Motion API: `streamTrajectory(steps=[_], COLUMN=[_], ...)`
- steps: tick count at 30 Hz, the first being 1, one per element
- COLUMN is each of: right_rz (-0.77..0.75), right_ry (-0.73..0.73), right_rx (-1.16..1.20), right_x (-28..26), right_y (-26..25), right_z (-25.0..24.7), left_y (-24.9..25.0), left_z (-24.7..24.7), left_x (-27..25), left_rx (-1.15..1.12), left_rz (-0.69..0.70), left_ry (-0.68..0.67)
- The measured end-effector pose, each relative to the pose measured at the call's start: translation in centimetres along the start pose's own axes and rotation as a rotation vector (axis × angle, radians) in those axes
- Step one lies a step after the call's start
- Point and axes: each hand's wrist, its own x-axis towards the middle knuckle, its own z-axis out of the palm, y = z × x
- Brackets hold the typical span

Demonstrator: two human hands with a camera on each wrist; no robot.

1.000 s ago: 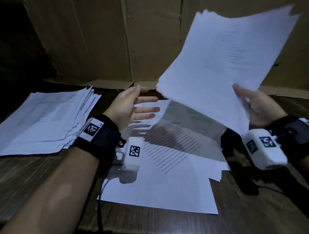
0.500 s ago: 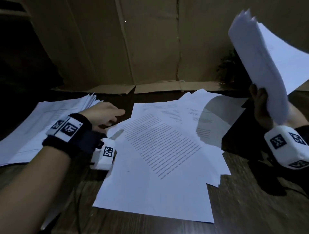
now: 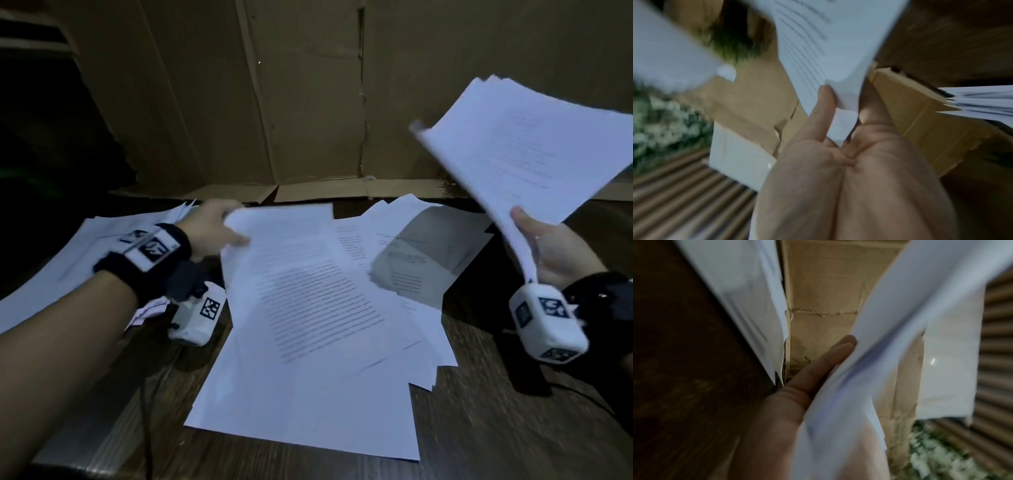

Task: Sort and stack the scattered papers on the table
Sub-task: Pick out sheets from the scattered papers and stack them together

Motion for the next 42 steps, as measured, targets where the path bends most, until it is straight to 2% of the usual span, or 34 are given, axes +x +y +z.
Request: streamTrajectory(steps=[2,5,8,12,14,15,18,21,24,28,34,39,42], right_rz=[-0.056,-0.087,-0.140,-0.042,0.029,0.062,0.124,0.150,0.207,0.262,0.293,0.396,0.250], right_ry=[0.049,0.085,0.081,-0.189,-0.297,-0.298,-0.384,-0.428,-0.615,-0.714,-0.704,-0.555,-0.600], right_rx=[-0.055,-0.167,-0.242,-0.259,-0.273,-0.272,-0.224,-0.288,-0.256,-0.267,-0.240,-0.039,-0.316], right_x=[-0.1,0.1,-0.4,-1.1,-1.3,-1.3,-1.5,-2.1,-3.0,-3.6,-3.6,-3.9,-3.4], right_y=[0.3,1.2,1.0,0.6,0.8,1.0,1.1,0.8,0.4,0.5,0.8,0.0,-0.1], right_z=[0.1,0.3,1.0,1.7,2.1,2.1,2.2,2.3,3.0,3.5,3.8,4.2,4.2], left_y=[1.3,4.5,7.8,12.4,14.0,14.2,13.1,11.4,10.2,9.6,9.7,10.4,11.1], left_z=[-1.7,-5.1,-7.4,-6.0,-4.2,-3.3,-1.0,0.2,0.6,1.1,1.0,1.0,1.0], left_x=[-0.6,-1.8,-3.2,-3.2,-2.2,-1.6,0.9,2.1,2.1,1.5,0.8,0.2,0.0], left_rx=[-0.267,-0.351,-0.344,-0.501,-0.560,-0.543,-0.398,-0.437,-0.433,-0.552,-0.796,-0.855,-0.864], left_rz=[0.137,0.294,0.480,0.582,0.551,0.513,0.306,0.144,0.123,0.136,0.073,-0.008,-0.021], left_ry=[0.156,0.336,0.314,0.183,0.163,0.180,0.230,0.266,0.327,0.216,0.043,0.080,0.076])
